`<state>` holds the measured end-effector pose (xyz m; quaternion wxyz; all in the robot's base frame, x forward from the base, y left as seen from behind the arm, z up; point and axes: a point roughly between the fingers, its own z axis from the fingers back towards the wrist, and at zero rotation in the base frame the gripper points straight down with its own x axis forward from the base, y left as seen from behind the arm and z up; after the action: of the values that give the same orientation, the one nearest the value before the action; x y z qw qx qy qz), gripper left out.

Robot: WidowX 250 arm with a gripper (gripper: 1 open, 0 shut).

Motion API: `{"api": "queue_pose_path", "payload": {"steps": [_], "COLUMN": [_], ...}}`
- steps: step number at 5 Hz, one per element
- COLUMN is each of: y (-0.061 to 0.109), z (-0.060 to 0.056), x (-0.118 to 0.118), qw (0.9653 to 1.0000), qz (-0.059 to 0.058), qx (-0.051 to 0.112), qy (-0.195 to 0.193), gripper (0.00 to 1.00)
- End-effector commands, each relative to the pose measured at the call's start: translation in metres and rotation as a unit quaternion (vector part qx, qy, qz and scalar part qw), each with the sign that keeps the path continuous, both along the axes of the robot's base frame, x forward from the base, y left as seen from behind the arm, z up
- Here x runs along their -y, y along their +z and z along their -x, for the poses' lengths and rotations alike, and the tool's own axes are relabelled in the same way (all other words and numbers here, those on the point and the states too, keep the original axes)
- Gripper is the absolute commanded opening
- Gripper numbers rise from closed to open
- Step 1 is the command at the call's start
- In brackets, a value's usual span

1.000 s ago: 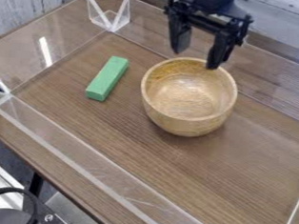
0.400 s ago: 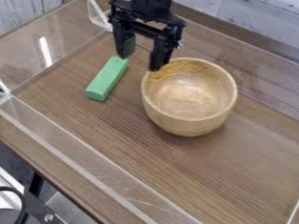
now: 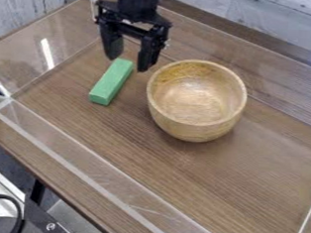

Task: Put the green block in the brown bowl

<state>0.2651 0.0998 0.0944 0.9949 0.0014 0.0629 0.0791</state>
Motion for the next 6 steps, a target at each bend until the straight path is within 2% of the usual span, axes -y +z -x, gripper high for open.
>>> {"api": "queue_pose_path", "payload": {"steps": [1,3,6], "y": [0.006,-0.011,-0.037], "z": [-0.010,-0.013,-0.021], "x": [-0.018,-0.035,-0.046], "qw": [0.9994,0.9994,0.9996], "qz": [-0.017,-0.019,-0.022], "qx": [0.030,0.026,0.017], "qy": [0.003,0.008,0.012], "gripper": [1.00,1.00,1.00]}}
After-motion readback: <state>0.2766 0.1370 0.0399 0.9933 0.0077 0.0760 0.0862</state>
